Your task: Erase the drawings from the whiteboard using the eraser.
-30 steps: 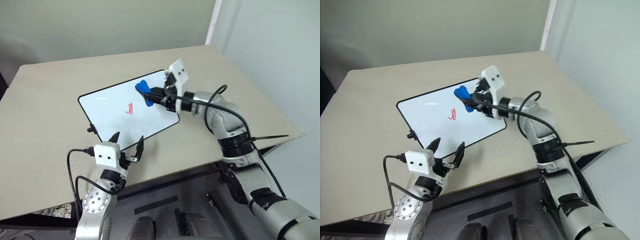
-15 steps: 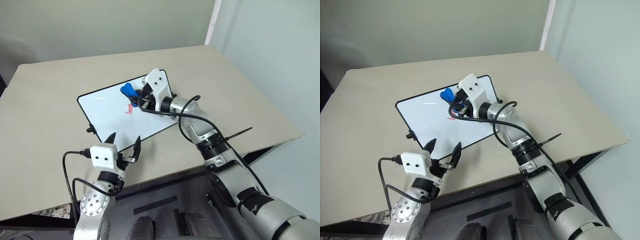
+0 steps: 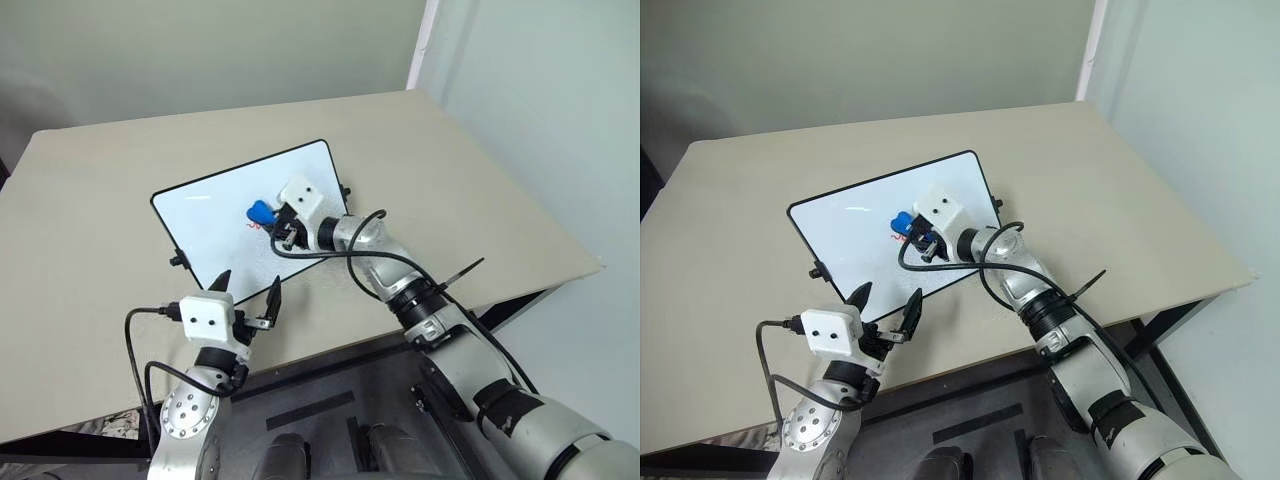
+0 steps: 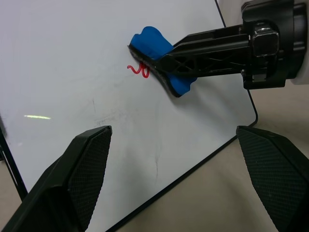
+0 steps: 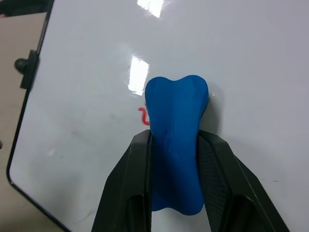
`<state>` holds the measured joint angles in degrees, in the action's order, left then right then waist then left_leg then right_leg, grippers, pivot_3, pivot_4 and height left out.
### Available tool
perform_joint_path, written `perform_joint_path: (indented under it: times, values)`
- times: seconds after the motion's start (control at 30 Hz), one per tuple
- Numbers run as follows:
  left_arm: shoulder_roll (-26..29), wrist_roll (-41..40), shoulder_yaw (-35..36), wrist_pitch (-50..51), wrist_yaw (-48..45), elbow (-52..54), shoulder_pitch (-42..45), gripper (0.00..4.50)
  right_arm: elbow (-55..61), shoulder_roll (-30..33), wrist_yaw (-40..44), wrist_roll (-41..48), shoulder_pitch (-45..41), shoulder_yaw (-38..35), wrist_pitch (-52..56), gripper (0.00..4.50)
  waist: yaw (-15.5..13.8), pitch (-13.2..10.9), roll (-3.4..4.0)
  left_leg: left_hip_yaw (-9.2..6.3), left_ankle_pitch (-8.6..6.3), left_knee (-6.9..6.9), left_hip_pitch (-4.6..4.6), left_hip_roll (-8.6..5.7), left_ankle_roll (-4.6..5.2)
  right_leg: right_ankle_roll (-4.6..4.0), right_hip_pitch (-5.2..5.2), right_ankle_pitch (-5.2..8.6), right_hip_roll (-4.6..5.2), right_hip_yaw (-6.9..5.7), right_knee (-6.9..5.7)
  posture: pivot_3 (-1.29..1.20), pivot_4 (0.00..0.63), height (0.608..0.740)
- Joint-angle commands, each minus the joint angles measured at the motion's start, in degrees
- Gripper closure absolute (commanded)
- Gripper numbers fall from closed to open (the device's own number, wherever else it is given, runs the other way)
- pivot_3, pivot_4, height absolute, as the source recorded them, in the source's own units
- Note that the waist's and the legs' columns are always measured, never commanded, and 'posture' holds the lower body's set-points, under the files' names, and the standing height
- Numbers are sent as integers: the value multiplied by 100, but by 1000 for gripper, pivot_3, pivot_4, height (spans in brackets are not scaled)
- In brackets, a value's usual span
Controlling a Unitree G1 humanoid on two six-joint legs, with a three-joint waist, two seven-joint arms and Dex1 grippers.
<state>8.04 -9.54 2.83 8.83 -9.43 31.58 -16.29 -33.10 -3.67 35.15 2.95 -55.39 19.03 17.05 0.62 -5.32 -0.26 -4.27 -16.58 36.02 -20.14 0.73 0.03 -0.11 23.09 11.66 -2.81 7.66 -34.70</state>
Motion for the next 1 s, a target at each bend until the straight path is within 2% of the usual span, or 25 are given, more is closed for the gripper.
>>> perform_joint_path:
  times: [0.03,0.2,0.6,1.0]
  values:
    - [-4,12,-4,-82,21,298,-25,0,428,-175,377,-128,77,373,97,3180,3,0,0,0,0,0,0,0,0,-1,0,1,0,-1,0,0,150,727]
    - [-12,10,-8,-99,15,290,-47,0,751,-41,726,-198,263,626,177,3180,3,-1,1,-1,0,1,0,0,-1,-1,-1,1,0,-3,2,0,150,727]
    - [-14,-4,-4,-135,-22,189,18,0,-525,-36,-94,-191,-571,-323,448,3180,5,-3,4,-2,0,0,4,0,-1,-12,4,0,-1,-2,-12,0,150,727]
    - [11,-28,10,-143,-91,130,68,0,-650,4,-379,-220,-806,-636,393,3180,7,-5,7,-2,-1,2,3,0,-2,-19,5,-4,-1,-2,-15,0,150,727]
